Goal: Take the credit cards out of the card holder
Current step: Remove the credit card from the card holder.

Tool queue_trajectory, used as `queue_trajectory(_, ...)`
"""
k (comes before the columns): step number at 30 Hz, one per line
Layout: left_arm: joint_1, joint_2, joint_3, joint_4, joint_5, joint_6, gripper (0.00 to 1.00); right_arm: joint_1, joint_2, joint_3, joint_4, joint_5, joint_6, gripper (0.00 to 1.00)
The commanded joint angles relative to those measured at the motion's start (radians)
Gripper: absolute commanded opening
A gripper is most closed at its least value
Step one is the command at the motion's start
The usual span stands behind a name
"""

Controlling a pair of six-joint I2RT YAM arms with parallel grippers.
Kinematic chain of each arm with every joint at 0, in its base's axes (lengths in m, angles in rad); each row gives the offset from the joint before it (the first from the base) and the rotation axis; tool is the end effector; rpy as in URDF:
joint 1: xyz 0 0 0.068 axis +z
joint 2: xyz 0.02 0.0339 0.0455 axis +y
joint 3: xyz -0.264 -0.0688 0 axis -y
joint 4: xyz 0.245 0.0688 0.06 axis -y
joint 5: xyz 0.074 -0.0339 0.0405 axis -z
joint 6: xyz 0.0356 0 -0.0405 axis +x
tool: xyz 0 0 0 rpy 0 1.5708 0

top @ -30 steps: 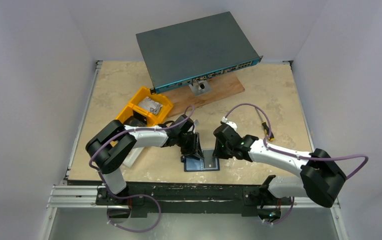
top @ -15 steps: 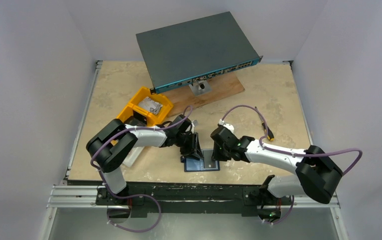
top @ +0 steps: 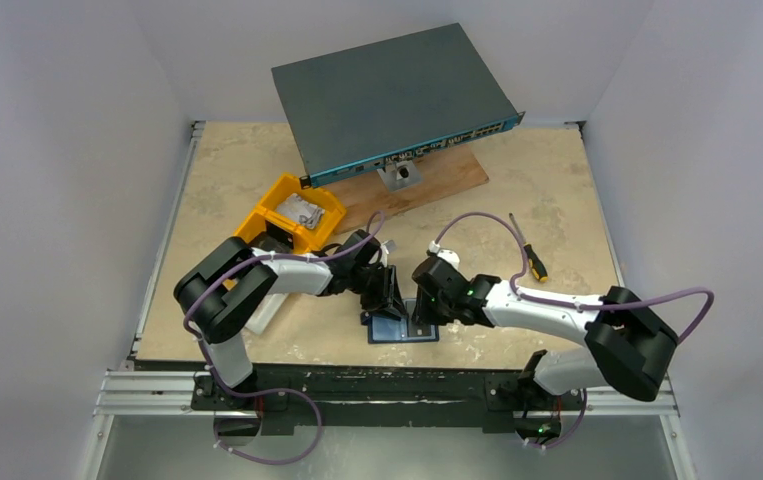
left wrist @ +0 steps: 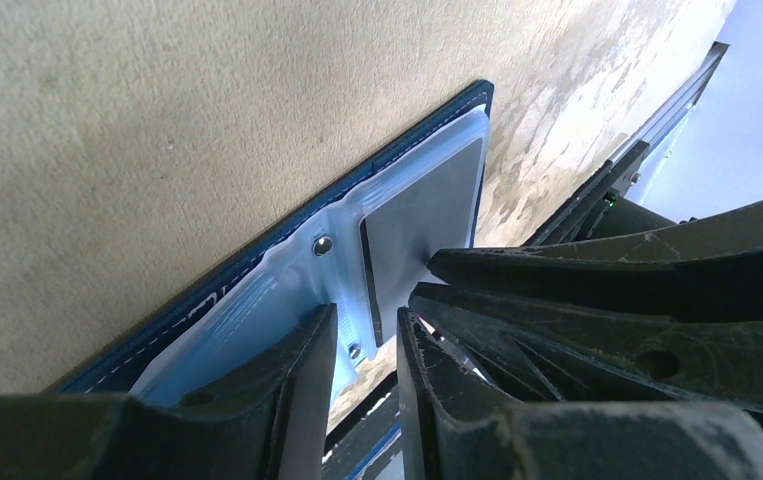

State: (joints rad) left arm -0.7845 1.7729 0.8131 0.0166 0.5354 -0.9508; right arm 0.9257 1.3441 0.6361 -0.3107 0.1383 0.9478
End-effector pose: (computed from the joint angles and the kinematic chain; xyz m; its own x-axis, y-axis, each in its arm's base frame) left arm 0.2166 -0.2418 0.1212 -0.9999 0.0091 -0.0051 0.0100 0.6961 -0.7179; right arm 0.1501 0.1913 0.1640 -0.9061 0.1336 -0.4013 -0.0206 0.9337 0.3575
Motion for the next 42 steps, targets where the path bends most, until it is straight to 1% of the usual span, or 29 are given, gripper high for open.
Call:
queue_trajectory(1,0.009,0.030,-0.026,0.010,-0.040,0.021,0.28,0.002,-0.037,0.041,-0.125,0.088,0.008,0.24)
queue_trajectory(3,0.010,0.031,-0.026,0.009,-0.040,0.022,0.28,0.002,-0.064,0.044,-0.142,0.100,0.007,0.27)
queue_trajectory(8,0.009,0.033,-0.028,0.011,-0.040,0.021,0.28,0.002,-0.065,0.034,-0.156,0.105,0.014,0.27)
queue_trajectory(16,0.009,0.028,-0.030,0.006,-0.040,0.023,0.27,0.002,-0.041,0.022,-0.120,0.075,0.016,0.18)
queue_trajectory(22,0.010,0.031,-0.028,0.008,-0.038,0.024,0.27,0.002,-0.015,0.019,-0.123,0.082,0.018,0.15)
queue_trajectory(26,0.010,0.031,-0.028,0.007,-0.038,0.026,0.27,0.002,-0.046,0.018,-0.144,0.097,0.017,0.24)
queue_trajectory(30,0.010,0.032,-0.027,0.006,-0.037,0.027,0.27,0.002,-0.055,0.022,-0.155,0.107,0.014,0.26)
queue_trajectory(32,0.009,0.033,-0.027,0.006,-0.037,0.027,0.27,0.002,-0.044,0.018,-0.142,0.092,0.015,0.24)
queue_trajectory(38,0.010,0.030,-0.028,0.005,-0.038,0.028,0.27,0.002,-0.019,0.019,-0.114,0.092,0.010,0.12)
queue_trajectory(42,0.010,0.031,-0.029,0.011,-0.034,0.030,0.27,0.003,-0.011,0.020,-0.097,0.077,0.002,0.08)
